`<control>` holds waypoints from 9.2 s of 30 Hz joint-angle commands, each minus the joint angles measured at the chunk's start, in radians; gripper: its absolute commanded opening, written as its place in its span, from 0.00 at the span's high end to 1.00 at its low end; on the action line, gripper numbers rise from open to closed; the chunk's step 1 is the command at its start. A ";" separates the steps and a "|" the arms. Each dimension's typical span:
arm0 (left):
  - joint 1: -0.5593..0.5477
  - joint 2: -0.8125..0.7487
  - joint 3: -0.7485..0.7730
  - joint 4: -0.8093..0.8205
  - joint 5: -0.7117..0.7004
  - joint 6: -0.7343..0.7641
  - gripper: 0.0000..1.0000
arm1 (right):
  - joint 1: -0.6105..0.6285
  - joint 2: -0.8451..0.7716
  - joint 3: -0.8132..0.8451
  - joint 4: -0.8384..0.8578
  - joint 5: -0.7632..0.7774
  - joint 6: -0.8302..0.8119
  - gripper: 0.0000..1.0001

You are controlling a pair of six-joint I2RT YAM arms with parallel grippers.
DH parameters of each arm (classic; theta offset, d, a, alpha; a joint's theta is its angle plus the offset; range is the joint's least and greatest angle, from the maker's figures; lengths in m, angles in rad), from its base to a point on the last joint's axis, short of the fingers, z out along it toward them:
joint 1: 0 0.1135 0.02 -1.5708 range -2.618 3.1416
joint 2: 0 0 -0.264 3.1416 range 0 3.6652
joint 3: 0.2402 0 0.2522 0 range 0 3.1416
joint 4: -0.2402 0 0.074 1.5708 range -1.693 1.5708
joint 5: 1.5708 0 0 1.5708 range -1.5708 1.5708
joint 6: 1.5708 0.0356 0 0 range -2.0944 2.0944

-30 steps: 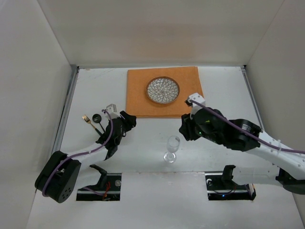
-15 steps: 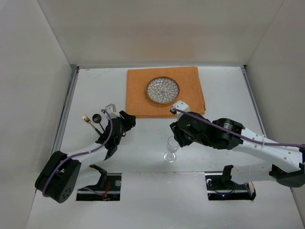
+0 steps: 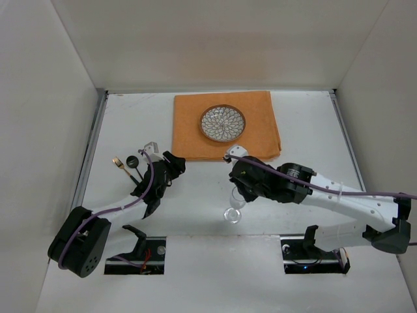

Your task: Set the dinner table for one person

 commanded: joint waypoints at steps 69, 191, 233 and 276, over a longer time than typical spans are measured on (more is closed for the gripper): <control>-0.001 0.026 0.037 0.051 0.048 -0.031 0.52 | -0.914 1.187 1.469 0.120 0.040 -0.207 0.65; 0.346 0.146 0.230 -0.561 -0.202 0.050 1.00 | -0.484 -0.321 -0.831 1.306 0.016 0.223 0.59; -0.290 1.216 1.812 -0.623 0.014 0.007 1.00 | -0.783 -0.551 -0.984 1.283 0.020 0.421 0.84; -0.296 1.395 1.866 -0.598 0.025 -0.079 0.84 | -0.759 -0.534 -0.980 1.329 0.013 0.386 0.50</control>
